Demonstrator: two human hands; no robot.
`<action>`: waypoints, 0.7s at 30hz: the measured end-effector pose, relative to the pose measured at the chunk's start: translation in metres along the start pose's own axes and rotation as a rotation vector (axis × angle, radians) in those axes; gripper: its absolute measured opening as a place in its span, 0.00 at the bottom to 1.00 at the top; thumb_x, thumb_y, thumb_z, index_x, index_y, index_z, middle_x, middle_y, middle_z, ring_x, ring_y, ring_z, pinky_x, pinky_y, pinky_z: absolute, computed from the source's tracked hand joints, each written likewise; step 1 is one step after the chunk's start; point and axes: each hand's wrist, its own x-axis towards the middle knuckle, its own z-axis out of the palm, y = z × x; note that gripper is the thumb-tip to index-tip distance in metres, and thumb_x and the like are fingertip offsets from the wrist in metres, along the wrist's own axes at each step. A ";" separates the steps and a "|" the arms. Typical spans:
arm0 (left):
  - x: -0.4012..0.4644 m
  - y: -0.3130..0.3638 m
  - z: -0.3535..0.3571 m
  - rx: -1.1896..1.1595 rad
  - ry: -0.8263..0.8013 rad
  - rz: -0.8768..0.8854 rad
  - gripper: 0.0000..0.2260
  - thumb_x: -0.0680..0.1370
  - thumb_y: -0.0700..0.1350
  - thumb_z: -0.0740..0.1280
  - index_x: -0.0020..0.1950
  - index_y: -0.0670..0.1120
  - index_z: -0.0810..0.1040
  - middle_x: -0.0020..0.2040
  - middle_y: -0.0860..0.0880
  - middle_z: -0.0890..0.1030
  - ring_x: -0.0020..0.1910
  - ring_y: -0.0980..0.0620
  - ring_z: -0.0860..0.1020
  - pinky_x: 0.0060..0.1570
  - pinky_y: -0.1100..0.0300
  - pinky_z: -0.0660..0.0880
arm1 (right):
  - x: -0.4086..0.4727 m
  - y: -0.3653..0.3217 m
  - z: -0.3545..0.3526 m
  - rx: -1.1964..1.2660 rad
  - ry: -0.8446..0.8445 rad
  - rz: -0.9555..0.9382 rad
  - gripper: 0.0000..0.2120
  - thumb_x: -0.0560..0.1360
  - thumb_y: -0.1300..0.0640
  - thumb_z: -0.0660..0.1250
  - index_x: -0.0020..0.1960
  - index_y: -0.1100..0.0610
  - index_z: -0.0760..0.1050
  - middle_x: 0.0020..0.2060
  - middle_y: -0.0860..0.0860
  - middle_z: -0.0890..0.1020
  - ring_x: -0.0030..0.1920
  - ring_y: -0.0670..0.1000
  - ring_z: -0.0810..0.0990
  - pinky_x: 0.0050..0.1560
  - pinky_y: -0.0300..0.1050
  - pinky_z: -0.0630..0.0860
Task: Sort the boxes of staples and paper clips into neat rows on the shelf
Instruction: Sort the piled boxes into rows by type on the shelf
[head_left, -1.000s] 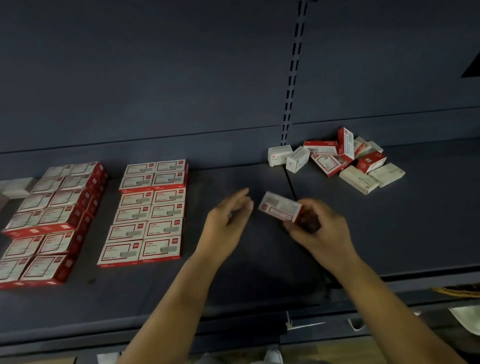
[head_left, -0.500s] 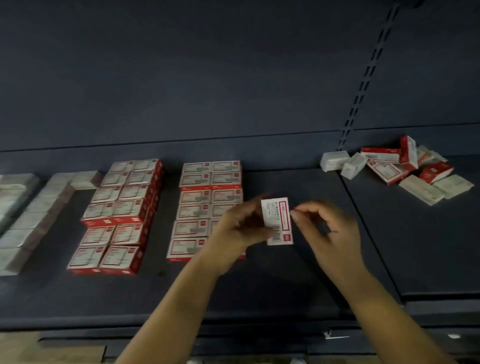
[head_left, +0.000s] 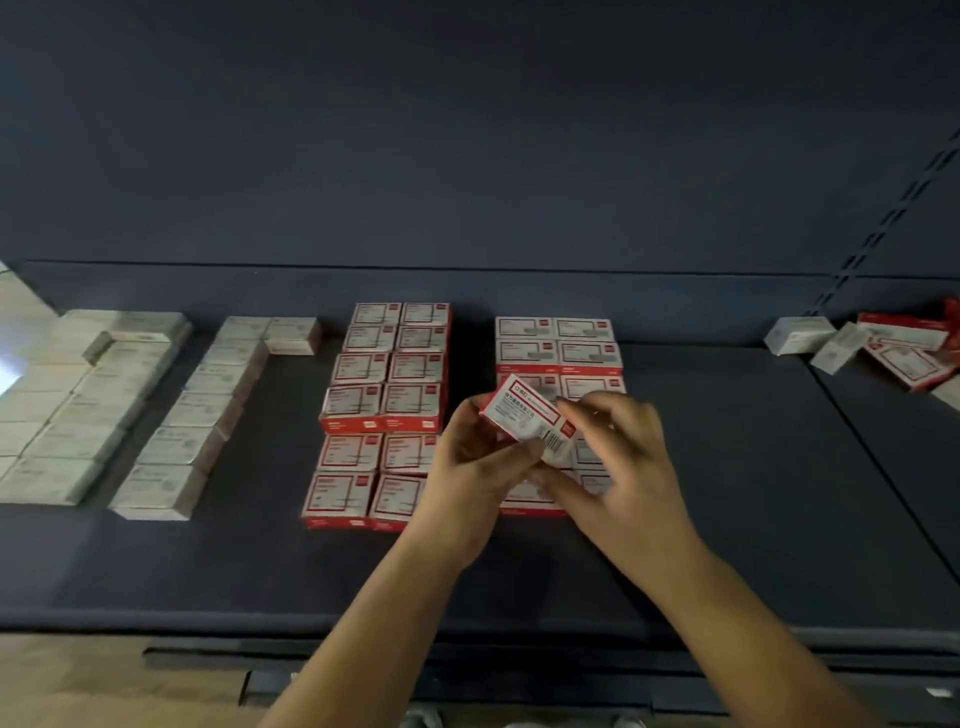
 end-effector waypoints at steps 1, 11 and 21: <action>-0.001 0.003 -0.006 -0.033 -0.015 -0.007 0.16 0.66 0.32 0.66 0.53 0.40 0.73 0.44 0.43 0.81 0.45 0.45 0.81 0.41 0.57 0.78 | 0.003 -0.005 0.004 -0.015 0.000 -0.002 0.26 0.69 0.45 0.66 0.63 0.56 0.70 0.54 0.50 0.72 0.54 0.50 0.70 0.54 0.43 0.71; -0.010 0.031 -0.046 0.122 -0.091 -0.062 0.12 0.72 0.40 0.69 0.56 0.44 0.78 0.47 0.48 0.83 0.50 0.50 0.80 0.48 0.60 0.76 | 0.006 -0.058 0.026 0.309 -0.133 0.412 0.21 0.65 0.56 0.77 0.53 0.42 0.73 0.53 0.45 0.77 0.54 0.40 0.75 0.54 0.31 0.70; -0.011 0.041 -0.062 0.088 -0.070 -0.183 0.16 0.65 0.37 0.70 0.53 0.41 0.79 0.48 0.44 0.83 0.51 0.48 0.81 0.47 0.59 0.78 | 0.002 -0.068 0.028 0.679 -0.148 0.631 0.19 0.62 0.55 0.71 0.53 0.49 0.77 0.49 0.44 0.83 0.53 0.42 0.79 0.51 0.33 0.74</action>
